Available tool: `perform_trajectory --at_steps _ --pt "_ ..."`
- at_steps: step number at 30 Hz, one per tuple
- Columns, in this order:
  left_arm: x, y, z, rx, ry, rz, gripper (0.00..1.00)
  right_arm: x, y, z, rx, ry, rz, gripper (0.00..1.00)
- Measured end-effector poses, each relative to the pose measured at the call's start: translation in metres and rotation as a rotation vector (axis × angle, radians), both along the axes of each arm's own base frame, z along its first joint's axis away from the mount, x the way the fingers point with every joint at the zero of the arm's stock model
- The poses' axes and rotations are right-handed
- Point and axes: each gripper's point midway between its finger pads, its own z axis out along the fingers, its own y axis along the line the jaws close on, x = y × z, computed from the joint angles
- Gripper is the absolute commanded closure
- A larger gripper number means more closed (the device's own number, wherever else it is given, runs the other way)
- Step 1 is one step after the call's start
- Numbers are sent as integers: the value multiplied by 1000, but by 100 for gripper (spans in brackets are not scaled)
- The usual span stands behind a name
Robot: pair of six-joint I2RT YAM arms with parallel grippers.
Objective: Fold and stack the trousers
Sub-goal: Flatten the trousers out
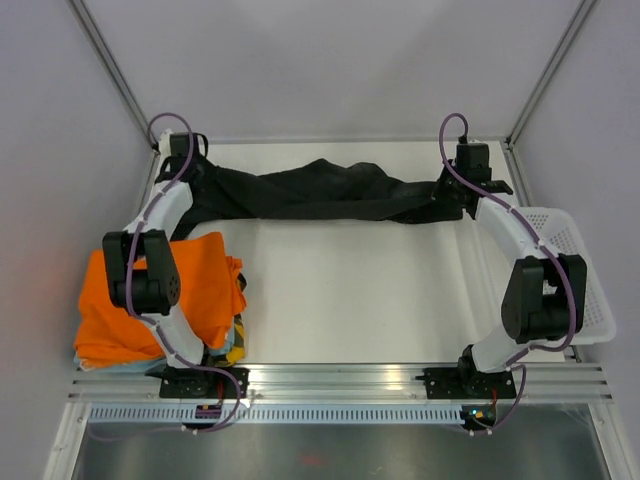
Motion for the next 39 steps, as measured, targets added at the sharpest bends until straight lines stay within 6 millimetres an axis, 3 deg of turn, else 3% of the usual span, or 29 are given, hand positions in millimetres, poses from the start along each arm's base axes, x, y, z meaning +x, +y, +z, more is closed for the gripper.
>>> perform_trajectory --at_steps 3,7,9,11,13,15,18,21,25,28,31,33,35,37,38,39 --pt "-8 18 81 180 -83 -27 98 -8 6 21 23 -34 33 100" --pt "-48 37 172 370 -186 -20 98 -22 16 51 46 -71 94 100" --pt "-69 46 199 439 -212 4 98 -30 23 64 51 -84 133 100" --pt "-83 54 210 490 -207 27 98 -40 33 74 64 -96 186 100" --pt "-88 62 207 520 -174 45 98 -48 46 80 84 -103 252 100" --pt "-87 69 192 532 -122 53 98 -53 61 80 99 -96 307 100" --pt "-87 76 156 530 -27 44 98 -56 81 66 109 -56 363 100" --pt "-94 79 114 514 68 22 98 -54 103 35 123 15 405 100" --pt "-105 89 73 483 165 14 98 -57 124 -25 139 162 421 100" --pt "-112 98 57 464 201 23 98 -60 134 -57 155 250 400 100" --pt "-113 103 53 451 208 35 98 -60 144 -68 176 274 371 99" --pt "-112 104 53 445 203 40 98 -59 147 -67 183 269 345 85" --pt "-110 104 51 439 202 38 98 -56 145 -65 175 261 311 59" --pt "-108 103 48 432 202 37 98 -57 138 -61 160 253 268 44" --pt "-108 103 47 429 202 37 98 -58 133 -57 149 241 246 30" --pt "-107 104 46 426 204 36 98 -59 129 -52 140 228 225 23"
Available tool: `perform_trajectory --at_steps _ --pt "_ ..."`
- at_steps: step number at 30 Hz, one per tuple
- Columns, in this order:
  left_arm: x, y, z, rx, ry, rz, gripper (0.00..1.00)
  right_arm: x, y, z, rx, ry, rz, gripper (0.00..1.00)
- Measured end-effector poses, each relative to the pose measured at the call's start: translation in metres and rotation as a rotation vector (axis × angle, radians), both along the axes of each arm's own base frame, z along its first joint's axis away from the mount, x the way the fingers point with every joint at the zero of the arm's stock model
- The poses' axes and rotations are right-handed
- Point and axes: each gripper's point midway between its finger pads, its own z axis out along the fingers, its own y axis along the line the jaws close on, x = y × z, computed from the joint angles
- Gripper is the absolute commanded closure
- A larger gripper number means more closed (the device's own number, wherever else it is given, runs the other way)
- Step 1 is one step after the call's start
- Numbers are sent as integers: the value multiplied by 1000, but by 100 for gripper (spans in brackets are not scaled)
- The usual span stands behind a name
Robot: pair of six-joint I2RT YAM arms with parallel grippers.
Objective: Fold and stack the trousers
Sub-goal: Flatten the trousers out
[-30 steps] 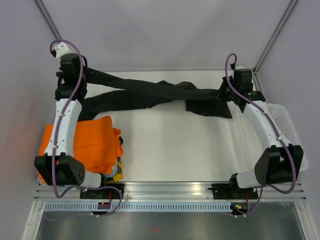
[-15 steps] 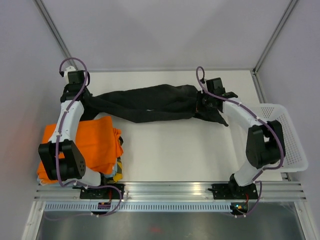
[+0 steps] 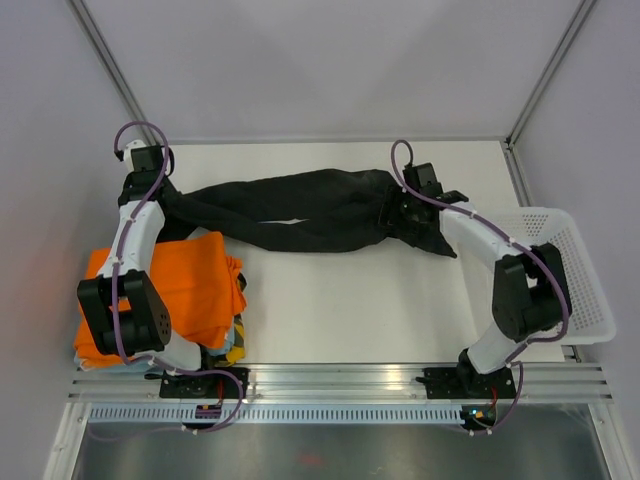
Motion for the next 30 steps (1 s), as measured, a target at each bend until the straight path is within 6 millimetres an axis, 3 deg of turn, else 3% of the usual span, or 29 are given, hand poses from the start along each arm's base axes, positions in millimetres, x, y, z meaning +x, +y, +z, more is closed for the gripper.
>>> perform_trajectory --at_steps 3,9,12,18,24,30 --pt "1 0 -3 -9 3 0 98 -9 -16 21 -27 -55 -66 6" --pt "3 -2 -3 -24 -6 -8 98 -26 -49 47 -20 -135 -242 2" --pt "4 -2 -3 -27 -7 -11 98 -35 -69 38 10 -122 -347 2" --pt "5 -6 -5 -41 -10 -23 98 -54 -119 -8 48 0 -577 2" --pt "6 -7 -6 -47 -17 -26 98 -70 -123 -33 73 32 -657 2" --pt "6 -9 -7 -54 -21 -35 98 -53 -130 -27 139 -109 -748 2"
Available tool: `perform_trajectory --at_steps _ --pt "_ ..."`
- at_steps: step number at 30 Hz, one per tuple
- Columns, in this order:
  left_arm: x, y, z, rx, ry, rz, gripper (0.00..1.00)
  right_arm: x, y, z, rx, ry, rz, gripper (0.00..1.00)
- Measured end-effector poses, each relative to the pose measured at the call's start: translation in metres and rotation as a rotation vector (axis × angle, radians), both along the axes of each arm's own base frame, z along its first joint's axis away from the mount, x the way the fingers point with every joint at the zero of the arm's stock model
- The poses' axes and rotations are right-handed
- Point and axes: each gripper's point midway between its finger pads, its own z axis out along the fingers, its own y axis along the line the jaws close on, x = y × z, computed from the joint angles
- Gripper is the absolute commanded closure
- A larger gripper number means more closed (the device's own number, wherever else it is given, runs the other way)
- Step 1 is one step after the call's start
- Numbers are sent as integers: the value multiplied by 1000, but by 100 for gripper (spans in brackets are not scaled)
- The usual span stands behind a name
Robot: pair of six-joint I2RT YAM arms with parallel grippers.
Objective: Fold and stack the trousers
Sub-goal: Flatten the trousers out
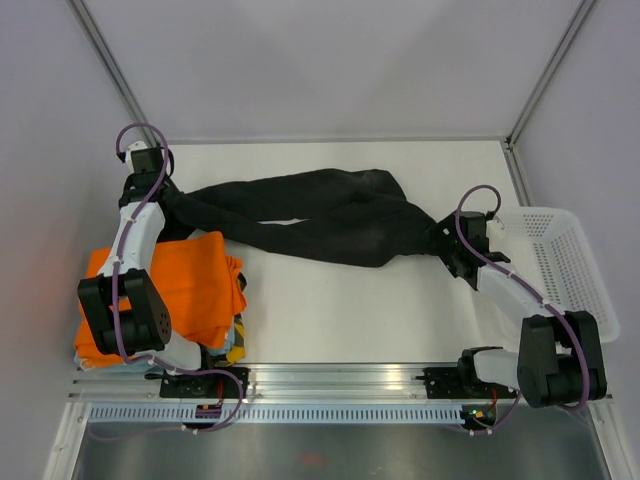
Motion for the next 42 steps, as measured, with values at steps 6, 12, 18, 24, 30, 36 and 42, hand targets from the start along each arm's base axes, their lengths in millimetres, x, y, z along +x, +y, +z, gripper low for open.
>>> perform_trajectory --at_steps 6,12,18,24,30,36,42 --pt "1 -2 -2 -8 -1 -9 98 30 -6 6 -4 -107 -74 3" --pt "2 -2 -1 -8 -7 -11 98 52 -9 1 -29 -92 -100 4" --pt "2 -3 -1 -16 -10 -19 98 46 -13 0 -53 -54 -114 5" --pt "3 -5 2 -22 -19 -27 98 18 -24 9 -104 -24 -153 8" --pt "4 -6 3 -25 -26 -28 98 6 -20 -4 -133 31 -143 8" --pt "2 -6 -2 -29 -18 -25 98 13 -9 -29 -165 83 -114 11" --pt "1 -5 -3 -28 -15 -22 98 28 -11 -40 -189 94 -122 39"
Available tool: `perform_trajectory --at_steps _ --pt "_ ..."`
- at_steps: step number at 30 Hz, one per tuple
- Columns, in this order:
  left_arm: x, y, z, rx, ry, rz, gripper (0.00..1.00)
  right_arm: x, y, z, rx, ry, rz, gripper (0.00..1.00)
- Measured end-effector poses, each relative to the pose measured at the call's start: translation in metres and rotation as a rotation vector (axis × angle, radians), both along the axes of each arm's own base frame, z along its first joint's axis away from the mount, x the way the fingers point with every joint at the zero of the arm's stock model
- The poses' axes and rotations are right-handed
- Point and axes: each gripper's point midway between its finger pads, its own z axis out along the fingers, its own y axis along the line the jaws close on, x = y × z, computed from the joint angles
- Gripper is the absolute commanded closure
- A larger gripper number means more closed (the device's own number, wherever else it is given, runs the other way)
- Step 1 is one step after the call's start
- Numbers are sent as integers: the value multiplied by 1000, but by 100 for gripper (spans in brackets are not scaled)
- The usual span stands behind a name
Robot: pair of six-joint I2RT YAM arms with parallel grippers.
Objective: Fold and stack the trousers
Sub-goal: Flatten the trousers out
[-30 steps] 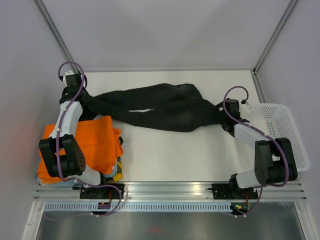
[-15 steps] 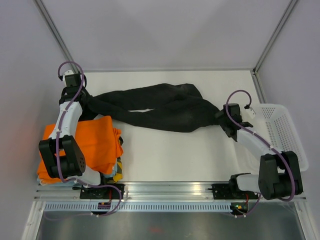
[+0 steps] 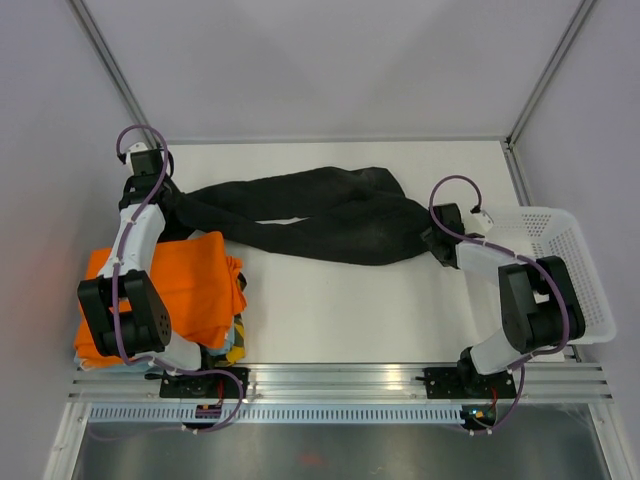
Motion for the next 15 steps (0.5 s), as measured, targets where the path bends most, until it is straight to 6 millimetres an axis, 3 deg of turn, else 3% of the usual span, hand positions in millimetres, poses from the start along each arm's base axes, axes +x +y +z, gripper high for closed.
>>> perform_trajectory --at_steps 1,3,5,11,15 --pt "0 0 0 0 -1 0 98 3 -1 1 -7 -4 1 44" --pt "1 0 1 1 -5 0 98 9 -3 3 -20 -18 4 77" --pt "1 0 1 1 -6 0 98 16 -3 8 -34 -33 15 100" --pt "0 2 3 -7 -12 0 98 37 -1 37 -83 -94 53 100" --pt "-3 -1 11 -19 -10 -14 98 42 6 75 -124 -163 109 100"
